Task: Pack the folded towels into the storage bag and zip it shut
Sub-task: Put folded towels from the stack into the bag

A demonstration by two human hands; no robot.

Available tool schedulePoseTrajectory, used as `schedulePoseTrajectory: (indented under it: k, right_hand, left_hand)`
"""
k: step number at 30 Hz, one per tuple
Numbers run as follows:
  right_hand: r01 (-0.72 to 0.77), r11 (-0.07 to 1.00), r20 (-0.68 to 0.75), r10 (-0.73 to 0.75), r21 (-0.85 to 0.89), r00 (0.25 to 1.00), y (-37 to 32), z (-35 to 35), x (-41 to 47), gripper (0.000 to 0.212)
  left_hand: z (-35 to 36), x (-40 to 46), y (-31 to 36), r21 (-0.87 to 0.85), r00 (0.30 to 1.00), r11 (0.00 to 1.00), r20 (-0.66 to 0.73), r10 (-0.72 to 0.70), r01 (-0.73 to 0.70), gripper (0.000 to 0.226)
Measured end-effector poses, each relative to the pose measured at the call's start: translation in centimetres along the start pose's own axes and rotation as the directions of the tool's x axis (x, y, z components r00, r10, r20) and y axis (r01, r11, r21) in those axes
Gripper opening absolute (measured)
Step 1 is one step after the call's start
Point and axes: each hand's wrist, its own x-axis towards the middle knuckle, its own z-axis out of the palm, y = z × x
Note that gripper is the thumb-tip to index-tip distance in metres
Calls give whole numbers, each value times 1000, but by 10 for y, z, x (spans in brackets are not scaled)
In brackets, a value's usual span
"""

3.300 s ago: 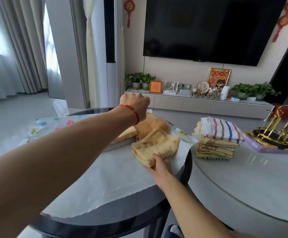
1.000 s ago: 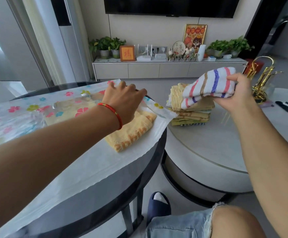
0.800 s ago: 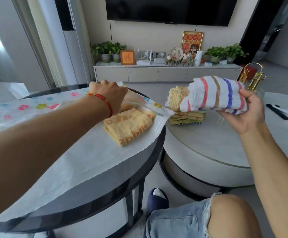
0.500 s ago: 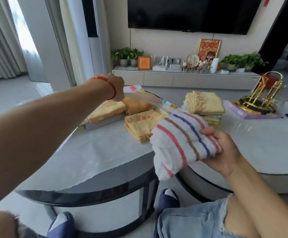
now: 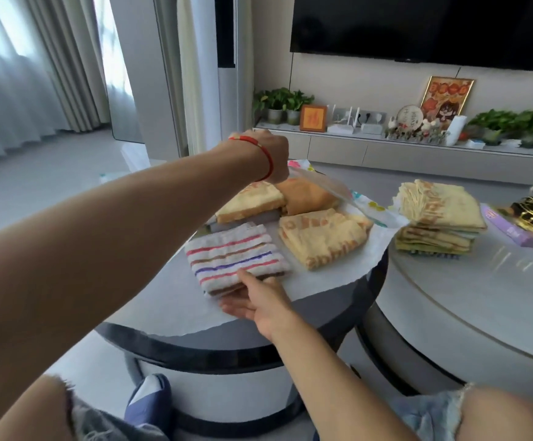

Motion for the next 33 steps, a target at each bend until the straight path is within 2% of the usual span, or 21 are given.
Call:
schedulePoseTrajectory:
  k: [1,5,8,10,12,14,15,16,17,18,19,20,21,23,24,29,31,33]
  right_hand:
    - [11,1000,-29,-11,-3,1000,-1,2,3,27]
    - [103,977,-219,-61,188,974,-7,18,16,30]
    - [132,974,-334,-65,183,940,-7,17,17,24]
    - [129,968,-295,-60,218,954,-12,10,10,23]
    - [124,967,-154,-91,223,984,-18,4,-3,27]
    - [189,977,-80,-181,97,980,-18,-2,-13,36]
    - [262,963,-101,-267,-60,958,-16,-4,-17,42]
    - [338,887,-133,-393,-314,910,-12,-8,-19,50]
    - [373,695,-121,-550,-614,826,-7,-11,-18,58]
    - [348,389,-14,-684,-853,730,-4,-13,-13,62]
    - [292,70,153,-724,-954,673,-5,-13,-6,63]
    - [255,-153,291,-656,-955,696,-10,-12,2,63]
    - [264,-271,373,-536,-926,757,-15,-11,12,63]
    - [275,-345,390,-326,-897,861,-24,-16,33,63]
    - [256,-349,366,-298,-901,882,-24,-21,42,64]
    - [128,-378,278,-376,-917,884,-15,-32,53,70]
    - [162,-350,286,-341,-923,896,-21,-31,50,69]
    - [252,-317,363,-366,-914,857,-33,-36,38,67]
  left_hand:
    - [1,0,0,0,1000,1000,-22,-1,1,36]
    - [5,-2,-1,3,999,1000,-50,-8,9,35]
    - [6,-1,-4,12,998,1000,-61,-11,12,35]
    - [5,-1,-5,7,998,1000,-66,-10,10,35]
    - [5,-1,-5,5,997,1000,-74,-1,1,34]
    - [8,-1,-4,7,997,1000,-81,10,-10,32]
    - [10,-1,-3,5,996,1000,-85,13,-13,31]
    - [11,-1,-3,2,996,1000,-91,12,-12,31]
    - [12,-2,-1,2,995,1000,-96,9,-9,31]
    - [14,-2,0,4,995,1000,-100,8,-7,31]
    - [15,-3,2,7,995,1000,-103,7,-7,31]
    - [15,-4,3,11,995,1000,-104,8,-7,31]
    - [16,-5,4,15,994,1000,-105,9,-8,31]
    - [18,-5,5,14,994,1000,-106,16,-15,31]
    - [18,-6,3,9,994,1000,-108,16,-16,31]
    - [18,-9,-2,-20,989,1000,-144,-17,15,32]
    - [19,-10,-1,-28,988,1000,-151,-14,9,34]
    - [20,-11,1,-40,987,999,-158,7,-13,38]
